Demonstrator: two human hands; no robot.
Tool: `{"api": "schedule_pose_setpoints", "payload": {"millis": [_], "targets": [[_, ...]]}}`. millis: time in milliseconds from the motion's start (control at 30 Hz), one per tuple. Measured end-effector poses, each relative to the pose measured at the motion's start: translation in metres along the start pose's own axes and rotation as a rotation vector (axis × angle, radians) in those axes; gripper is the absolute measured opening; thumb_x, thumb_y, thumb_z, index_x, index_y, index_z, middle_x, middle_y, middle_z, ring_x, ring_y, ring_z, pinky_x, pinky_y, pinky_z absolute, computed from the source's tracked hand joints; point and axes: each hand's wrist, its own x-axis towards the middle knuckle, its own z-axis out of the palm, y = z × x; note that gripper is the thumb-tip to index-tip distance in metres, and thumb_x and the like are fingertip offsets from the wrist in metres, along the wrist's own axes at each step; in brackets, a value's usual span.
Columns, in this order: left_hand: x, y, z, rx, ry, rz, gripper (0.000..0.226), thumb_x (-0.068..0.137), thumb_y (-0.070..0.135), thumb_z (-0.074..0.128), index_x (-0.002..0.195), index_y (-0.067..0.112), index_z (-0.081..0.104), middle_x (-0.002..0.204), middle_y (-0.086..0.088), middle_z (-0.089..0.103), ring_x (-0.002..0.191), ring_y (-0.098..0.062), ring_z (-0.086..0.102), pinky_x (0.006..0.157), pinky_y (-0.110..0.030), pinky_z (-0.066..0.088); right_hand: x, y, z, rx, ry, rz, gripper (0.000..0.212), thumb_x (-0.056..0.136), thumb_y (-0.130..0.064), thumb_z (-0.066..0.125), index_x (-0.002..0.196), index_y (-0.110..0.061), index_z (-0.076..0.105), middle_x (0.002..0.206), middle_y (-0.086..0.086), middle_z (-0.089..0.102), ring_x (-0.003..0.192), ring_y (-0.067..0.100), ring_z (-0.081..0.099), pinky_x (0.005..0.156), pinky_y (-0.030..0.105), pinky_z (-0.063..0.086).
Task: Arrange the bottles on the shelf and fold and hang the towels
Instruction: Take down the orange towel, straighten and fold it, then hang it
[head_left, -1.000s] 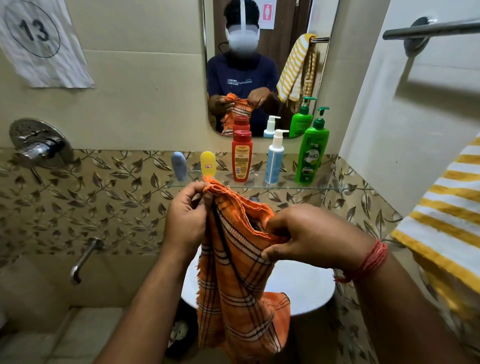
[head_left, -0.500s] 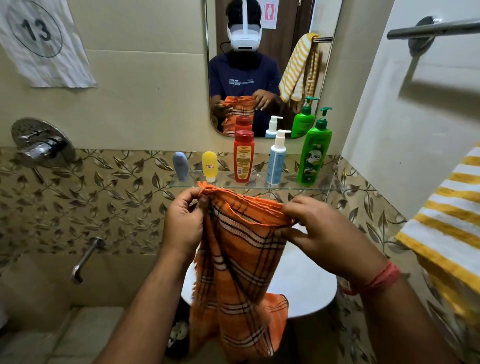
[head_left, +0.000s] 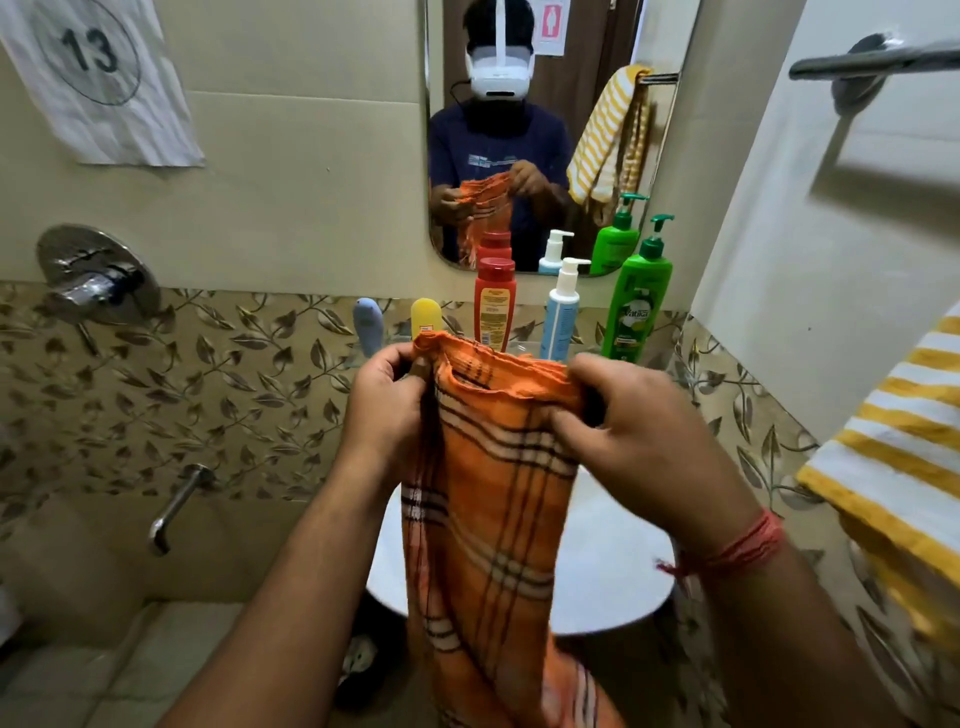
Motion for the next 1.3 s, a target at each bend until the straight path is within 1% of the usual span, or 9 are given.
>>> {"api": "schedule_pose_setpoints", "payload": {"millis": [67, 200, 300, 367, 533, 867, 1000, 1133, 1300], "targets": [[0.000, 0.000, 0.002, 0.030, 0.009, 0.013, 0.017, 0.100, 0.010, 0.056, 0.103, 0.012, 0.073, 0.095, -0.005, 0.077, 0.093, -0.023, 0.073, 0.080, -0.036, 0.059, 0.002, 0.005, -0.003, 0.012, -0.002, 0.047, 0.016, 0.089, -0.024, 0.067, 0.078, -0.027, 0.056, 0.068, -0.011, 0.055, 0.061, 0.004, 0.053, 0.055, 0.019, 0.035], [0.000, 0.002, 0.004, 0.053, 0.029, 0.023, 0.021, 0.094, 0.004, 0.057, 0.103, 0.015, 0.073, 0.093, -0.005, 0.078, 0.090, -0.025, 0.073, 0.078, -0.040, 0.060, -0.002, -0.014, -0.001, 0.504, -0.293, -0.046, 0.004, 0.092, -0.017, 0.067, 0.095, -0.017, 0.065, 0.084, -0.004, 0.066, 0.072, 0.012, 0.066, 0.060, 0.025, 0.054], [0.001, 0.006, 0.004, 0.057, 0.054, 0.067, 0.017, 0.094, 0.012, 0.060, 0.099, 0.020, 0.074, 0.093, -0.003, 0.077, 0.090, -0.022, 0.072, 0.083, -0.042, 0.058, 0.008, 0.012, -0.005, 0.085, -0.007, -0.011, 0.006, 0.088, -0.015, 0.066, 0.085, -0.016, 0.061, 0.077, -0.004, 0.062, 0.070, 0.014, 0.062, 0.065, 0.042, 0.056], [-0.003, 0.012, 0.004, 0.060, 0.046, 0.104, 0.015, 0.098, 0.018, 0.060, 0.095, 0.024, 0.073, 0.094, -0.002, 0.077, 0.094, -0.023, 0.073, 0.087, -0.045, 0.059, 0.013, 0.024, -0.010, -0.031, 0.067, 0.048, 0.006, 0.088, -0.014, 0.064, 0.084, -0.016, 0.059, 0.075, -0.005, 0.060, 0.066, 0.013, 0.061, 0.062, 0.041, 0.056], [-0.009, 0.022, 0.005, 0.024, 0.067, 0.144, 0.017, 0.101, 0.013, 0.056, 0.107, 0.020, 0.070, 0.103, -0.003, 0.075, 0.101, -0.018, 0.071, 0.092, -0.042, 0.058, 0.016, 0.032, -0.016, 0.253, 0.013, 0.109, 0.012, 0.092, -0.011, 0.064, 0.101, -0.014, 0.057, 0.087, 0.001, 0.065, 0.071, 0.009, 0.067, 0.057, 0.021, 0.056], [-0.020, 0.043, 0.007, -0.025, 0.084, 0.338, 0.017, 0.099, 0.009, 0.059, 0.114, 0.006, 0.065, 0.103, -0.002, 0.072, 0.096, -0.008, 0.070, 0.089, -0.030, 0.058, 0.025, 0.037, -0.016, 0.602, 0.353, -0.022, 0.024, 0.092, -0.002, 0.063, 0.112, -0.015, 0.060, 0.100, 0.012, 0.067, 0.092, 0.020, 0.070, 0.074, 0.029, 0.059], [-0.018, 0.048, 0.007, -0.073, 0.101, 0.326, 0.013, 0.098, 0.010, 0.061, 0.109, 0.013, 0.067, 0.100, 0.003, 0.073, 0.093, -0.005, 0.071, 0.082, -0.023, 0.056, 0.028, 0.032, -0.020, 0.633, 0.346, -0.072, 0.027, 0.090, 0.000, 0.065, 0.113, -0.013, 0.061, 0.100, 0.013, 0.066, 0.094, 0.020, 0.069, 0.080, 0.029, 0.058], [-0.014, 0.046, 0.004, -0.062, 0.121, 0.322, 0.022, 0.098, 0.015, 0.063, 0.118, 0.009, 0.067, 0.110, -0.003, 0.074, 0.105, -0.015, 0.071, 0.092, -0.036, 0.058, 0.027, 0.031, -0.027, 0.575, 0.235, -0.105, 0.025, 0.092, 0.001, 0.061, 0.113, -0.012, 0.060, 0.104, 0.016, 0.064, 0.096, 0.023, 0.068, 0.077, 0.029, 0.059], [-0.013, 0.045, -0.002, -0.293, -0.176, 0.332, 0.042, 0.098, 0.014, 0.061, 0.138, 0.016, 0.050, 0.127, -0.010, 0.065, 0.115, -0.024, 0.065, 0.089, -0.035, 0.056, 0.028, 0.033, -0.025, 0.666, 0.329, -0.093, 0.024, 0.090, -0.001, 0.063, 0.109, -0.015, 0.060, 0.097, 0.005, 0.063, 0.097, 0.030, 0.068, 0.079, 0.035, 0.058]]}}
